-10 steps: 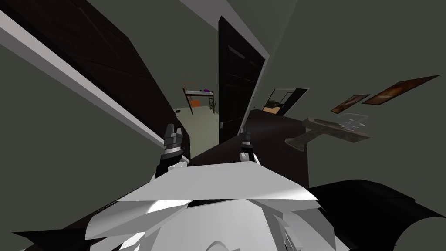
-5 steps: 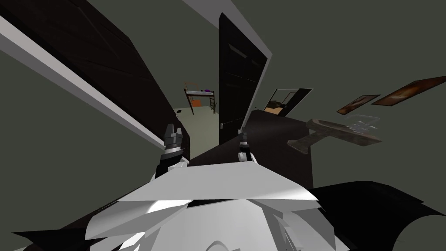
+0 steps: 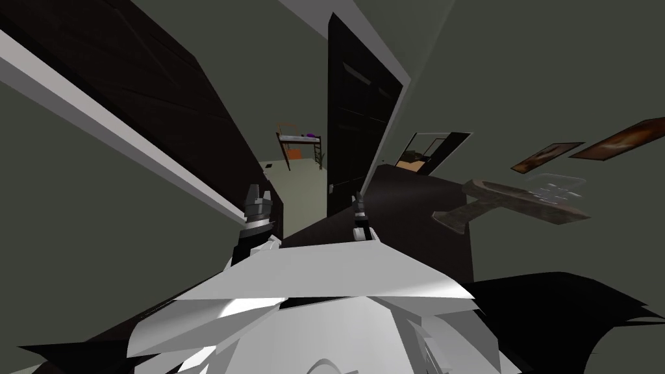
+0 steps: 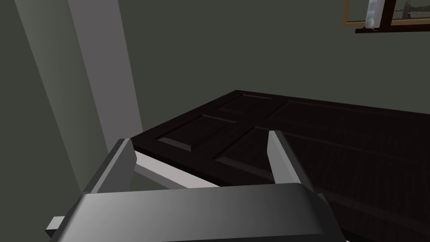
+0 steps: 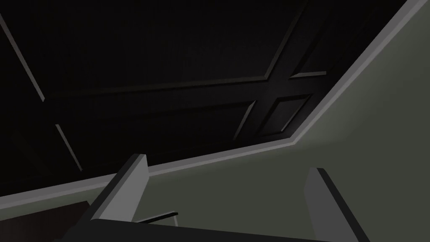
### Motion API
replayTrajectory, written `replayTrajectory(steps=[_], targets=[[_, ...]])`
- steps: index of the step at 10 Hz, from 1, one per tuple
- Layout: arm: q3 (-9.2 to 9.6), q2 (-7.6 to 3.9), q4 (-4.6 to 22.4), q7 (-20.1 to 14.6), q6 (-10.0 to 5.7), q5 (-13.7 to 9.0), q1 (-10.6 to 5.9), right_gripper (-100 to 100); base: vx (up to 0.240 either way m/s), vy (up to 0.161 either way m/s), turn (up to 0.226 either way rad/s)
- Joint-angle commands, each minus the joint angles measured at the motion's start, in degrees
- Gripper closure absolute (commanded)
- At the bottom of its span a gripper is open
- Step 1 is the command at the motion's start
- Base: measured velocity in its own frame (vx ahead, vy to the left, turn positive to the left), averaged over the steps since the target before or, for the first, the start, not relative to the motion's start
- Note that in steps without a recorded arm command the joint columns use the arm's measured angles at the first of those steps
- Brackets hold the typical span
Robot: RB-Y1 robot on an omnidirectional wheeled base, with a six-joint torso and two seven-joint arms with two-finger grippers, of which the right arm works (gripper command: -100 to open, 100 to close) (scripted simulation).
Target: Push the door open
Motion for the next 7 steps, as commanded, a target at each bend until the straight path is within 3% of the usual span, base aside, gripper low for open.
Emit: replayTrajectory(steps=[1,4,7], targets=[[0.21,-0.16,2.86,-0.47,-0.18,0.58,-1.53,-100,0.06,-0.031,0.038],[0.42,-0.27,6.48,-0.86,-0.62,1.08,-2.74,-100,0.047,-0.025,0.028],[0.84,-0.4,11.6,-1.63,-1.51,2.09,-5.14,-100,0.049,-0.021,0.032]])
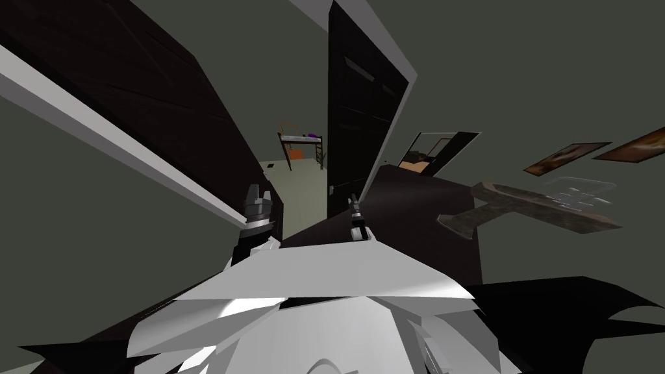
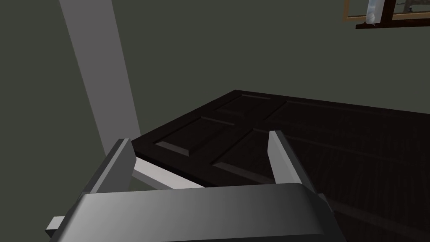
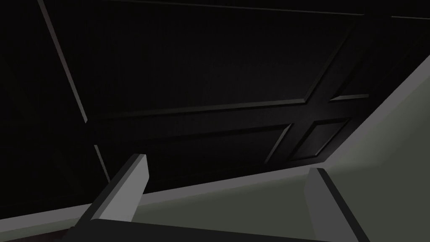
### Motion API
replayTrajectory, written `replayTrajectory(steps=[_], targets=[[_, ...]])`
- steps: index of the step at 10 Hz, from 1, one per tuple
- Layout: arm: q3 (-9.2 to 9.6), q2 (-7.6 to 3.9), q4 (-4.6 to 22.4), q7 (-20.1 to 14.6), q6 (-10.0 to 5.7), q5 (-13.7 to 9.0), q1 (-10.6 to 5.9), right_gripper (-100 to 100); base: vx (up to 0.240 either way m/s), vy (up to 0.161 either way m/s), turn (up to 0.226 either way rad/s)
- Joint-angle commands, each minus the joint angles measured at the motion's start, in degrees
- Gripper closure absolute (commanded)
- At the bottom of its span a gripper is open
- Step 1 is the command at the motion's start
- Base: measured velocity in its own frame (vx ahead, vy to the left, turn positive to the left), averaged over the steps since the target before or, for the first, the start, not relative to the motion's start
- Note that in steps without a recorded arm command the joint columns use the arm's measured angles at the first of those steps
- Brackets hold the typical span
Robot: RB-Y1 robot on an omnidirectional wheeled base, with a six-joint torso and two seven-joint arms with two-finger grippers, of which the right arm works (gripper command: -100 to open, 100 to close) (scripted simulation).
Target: Push the door open
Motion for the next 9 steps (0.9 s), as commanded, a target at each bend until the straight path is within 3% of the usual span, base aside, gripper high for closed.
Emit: replayTrajectory(steps=[1,2,3,4,5,6,9], targets=[[0.41,-0.11,2.86,-0.63,-0.47,0.78,-1.46,-100,0.07,-0.045,0.062],[0.41,-0.11,4.11,-0.63,-0.47,0.78,-1.46,-100,0.056,-0.037,0.036],[0.62,-0.13,6.4,-1.01,-0.9,1.27,-2.63,-100,0.06,-0.023,0.037],[0.62,-0.13,6.9,-1.01,-0.9,1.27,-2.63,-100,0.043,-0.017,0.02],[0.82,-0.15,9.33,-1.39,-1.33,1.76,-3.8,-100,0.057,-0.023,0.037],[0.82,-0.15,9.7,-1.39,-1.33,1.76,-3.8,-100,0.048,-0.022,0.024],[1.22,-0.16,14.67,-2.13,-2.18,2.72,-6.09,-100,0.043,-0.025,0.034]])
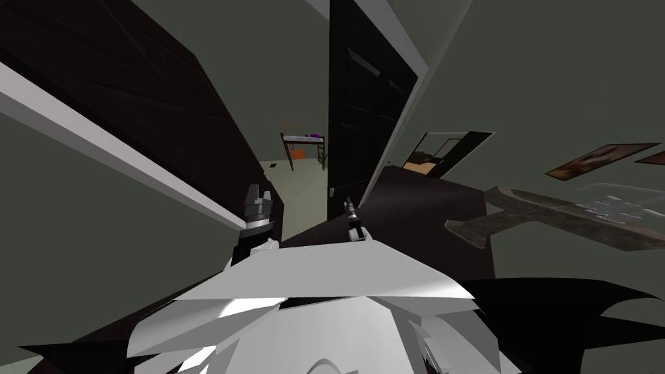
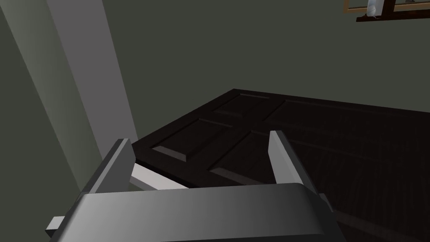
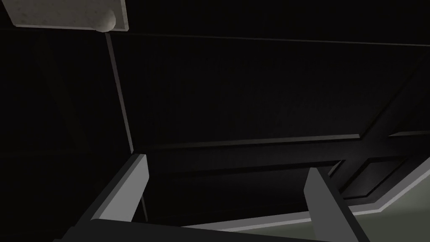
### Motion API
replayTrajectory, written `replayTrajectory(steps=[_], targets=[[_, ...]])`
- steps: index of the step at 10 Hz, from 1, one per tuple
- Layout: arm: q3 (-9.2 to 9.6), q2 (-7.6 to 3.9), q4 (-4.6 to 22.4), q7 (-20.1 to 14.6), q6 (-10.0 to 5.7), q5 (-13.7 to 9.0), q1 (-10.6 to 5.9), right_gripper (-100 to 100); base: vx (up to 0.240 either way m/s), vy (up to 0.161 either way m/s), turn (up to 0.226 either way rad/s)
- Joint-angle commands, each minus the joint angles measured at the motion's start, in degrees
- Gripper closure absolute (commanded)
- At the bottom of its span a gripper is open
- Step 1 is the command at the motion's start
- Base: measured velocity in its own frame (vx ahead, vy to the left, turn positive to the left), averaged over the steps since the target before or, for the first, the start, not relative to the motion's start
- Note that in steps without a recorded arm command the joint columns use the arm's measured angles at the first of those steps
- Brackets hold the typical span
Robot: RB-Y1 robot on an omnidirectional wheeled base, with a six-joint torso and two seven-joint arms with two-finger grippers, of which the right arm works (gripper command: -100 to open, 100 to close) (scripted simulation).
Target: Push the door open
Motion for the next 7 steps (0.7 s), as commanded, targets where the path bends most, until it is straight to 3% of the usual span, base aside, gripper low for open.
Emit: replayTrajectory(steps=[1,2,5,6,7], targets=[[0.33,0.05,2.86,-0.57,-0.51,0.72,-1.52,-100,0.074,-0.035,0.063],[0.33,0.05,3.99,-0.57,-0.51,0.72,-1.52,-100,0.061,-0.032,0.018],[0.89,0.18,11.49,-1.58,-1.67,2.03,-4.66,-100,0.066,-0.036,0.051],[1.06,0.25,12.88,-1.9,-2.04,2.45,-5.66,-100,0.108,-0.048,0.041],[1.06,0.25,13.87,-1.9,-2.04,2.45,-5.66,-100,0.081,-0.042,0.02]])
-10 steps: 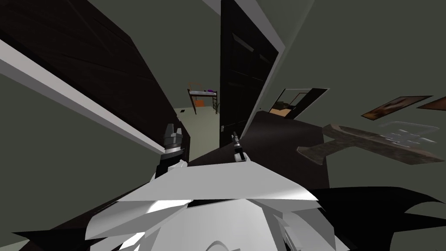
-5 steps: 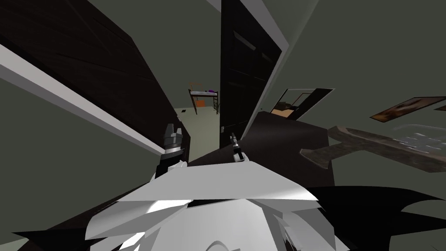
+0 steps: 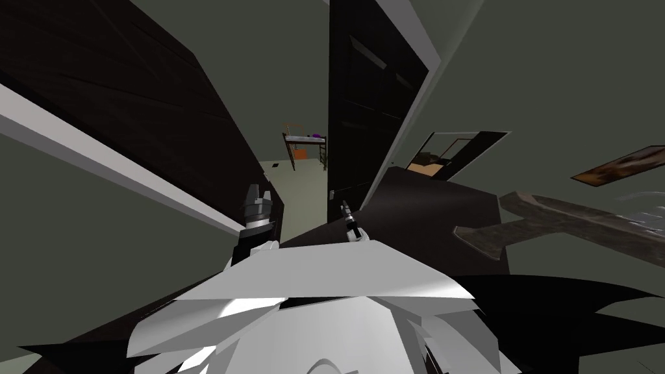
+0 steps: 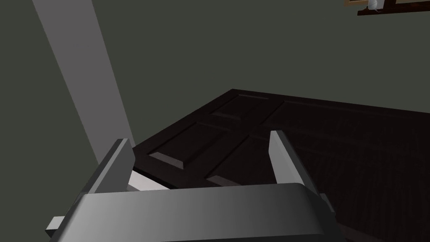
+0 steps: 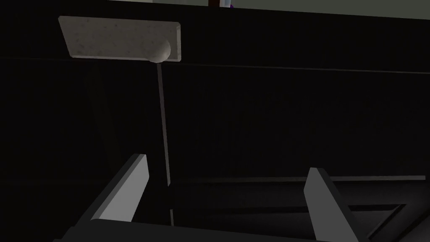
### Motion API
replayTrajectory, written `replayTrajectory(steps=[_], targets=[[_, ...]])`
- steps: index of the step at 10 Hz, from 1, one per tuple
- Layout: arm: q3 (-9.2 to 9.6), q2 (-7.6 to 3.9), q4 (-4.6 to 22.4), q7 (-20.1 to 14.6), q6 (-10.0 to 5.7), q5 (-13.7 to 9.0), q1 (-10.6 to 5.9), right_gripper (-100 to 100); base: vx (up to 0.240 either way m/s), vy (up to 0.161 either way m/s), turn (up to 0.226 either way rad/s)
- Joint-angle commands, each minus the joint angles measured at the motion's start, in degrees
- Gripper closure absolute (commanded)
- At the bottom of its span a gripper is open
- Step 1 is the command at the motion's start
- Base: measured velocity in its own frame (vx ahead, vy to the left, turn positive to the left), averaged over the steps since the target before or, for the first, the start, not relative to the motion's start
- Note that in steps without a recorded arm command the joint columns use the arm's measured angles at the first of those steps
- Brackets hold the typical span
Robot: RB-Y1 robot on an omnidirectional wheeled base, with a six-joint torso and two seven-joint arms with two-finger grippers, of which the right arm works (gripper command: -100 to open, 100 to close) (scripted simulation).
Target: Push the door open
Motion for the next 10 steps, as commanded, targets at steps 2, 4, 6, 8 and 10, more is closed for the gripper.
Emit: replayTrajectory(steps=[2,4,6,8,10], targets=[[0.46,0.14,4.27,-0.74,-0.25,0.89,-1.69,-100,0.061,-0.03,0.038],[0.61,0.23,6.12,-1.02,-0.57,1.25,-2.54,-100,0.05,-0.025,0.021],[0.88,0.41,9.93,-1.51,-1.14,1.89,-4.07,-100,0.075,-0.028,0.044],[1.12,0.6,13.22,-1.95,-1.64,2.46,-5.44,-100,0.088,-0.042,0.035],[1.29,0.77,15.56,-2.27,-2.0,2.87,-6.42,-100,0.07,-0.04,0.029]])
